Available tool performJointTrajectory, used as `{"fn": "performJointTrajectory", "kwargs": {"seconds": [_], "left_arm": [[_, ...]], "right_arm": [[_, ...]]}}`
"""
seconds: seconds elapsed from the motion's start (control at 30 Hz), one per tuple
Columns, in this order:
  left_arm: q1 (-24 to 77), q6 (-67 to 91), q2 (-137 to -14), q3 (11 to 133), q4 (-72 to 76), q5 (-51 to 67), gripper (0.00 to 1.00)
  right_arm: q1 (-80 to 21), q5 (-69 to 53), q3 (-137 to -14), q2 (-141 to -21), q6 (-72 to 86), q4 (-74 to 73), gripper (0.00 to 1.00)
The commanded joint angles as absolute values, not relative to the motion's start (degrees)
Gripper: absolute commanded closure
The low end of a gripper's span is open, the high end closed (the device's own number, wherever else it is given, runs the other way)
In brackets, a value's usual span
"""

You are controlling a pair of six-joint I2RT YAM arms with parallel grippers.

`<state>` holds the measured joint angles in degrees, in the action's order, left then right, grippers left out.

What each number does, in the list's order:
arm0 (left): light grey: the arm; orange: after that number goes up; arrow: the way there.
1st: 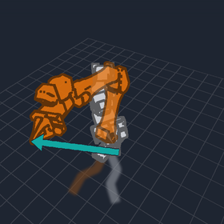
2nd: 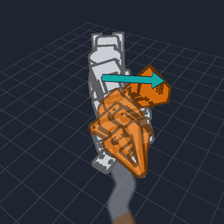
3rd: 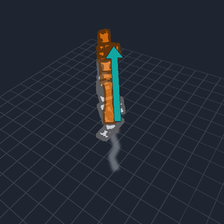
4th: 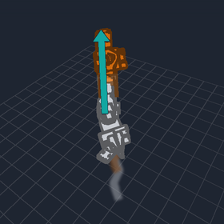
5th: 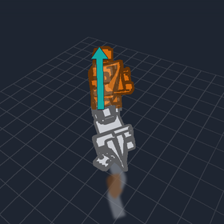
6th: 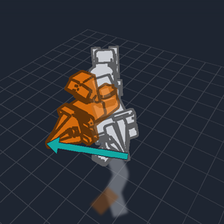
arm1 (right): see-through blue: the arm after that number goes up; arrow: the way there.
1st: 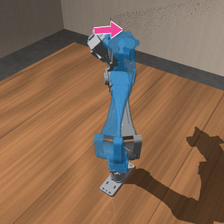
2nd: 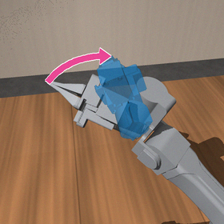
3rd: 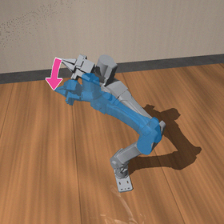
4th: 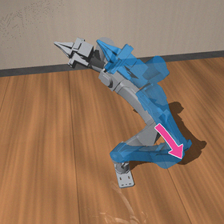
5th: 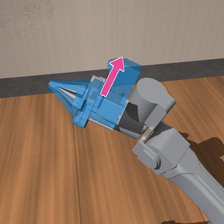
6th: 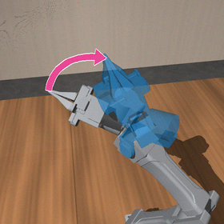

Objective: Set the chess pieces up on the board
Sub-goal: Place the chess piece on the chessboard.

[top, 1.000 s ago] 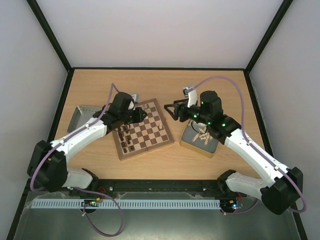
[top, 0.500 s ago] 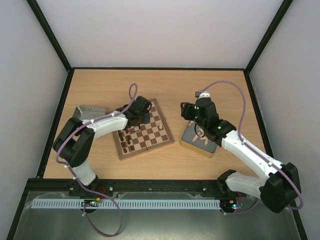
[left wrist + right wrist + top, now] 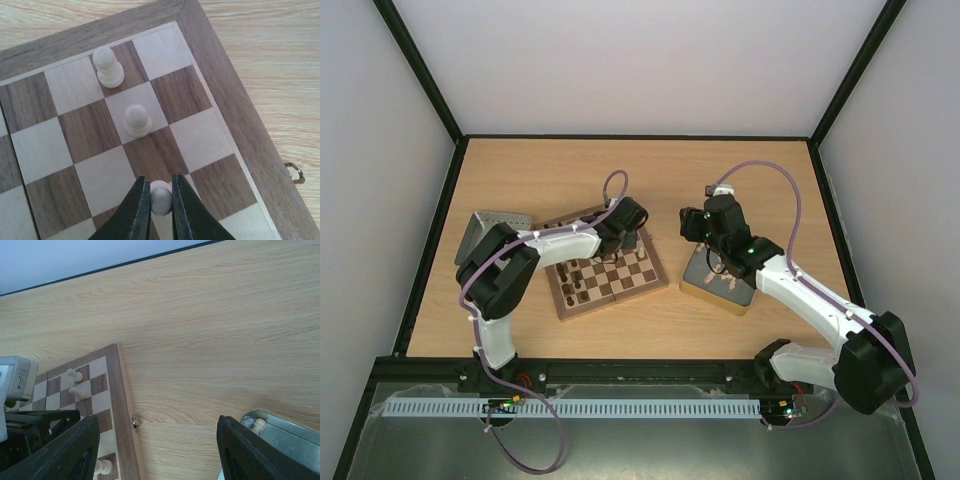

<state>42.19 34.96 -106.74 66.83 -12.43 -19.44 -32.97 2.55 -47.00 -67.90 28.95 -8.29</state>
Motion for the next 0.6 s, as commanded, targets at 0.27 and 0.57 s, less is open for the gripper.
{"fn": "performJointTrajectory", "kwargs": {"seconds": [0.27,0.57], "left_arm": [[42.01,34.47,-111.87,69.52,-12.28,-22.82,0.93],[42.01,35.06,-112.19,68.41,-12.7,-24.07,0.91]], "right_arm": [[-32.17,3.87,-47.09,-68.62,28.39,-7.56,0.37],[-31.99,3.05,-46.46,-68.62,29.46,-7.91,0.37]]}}
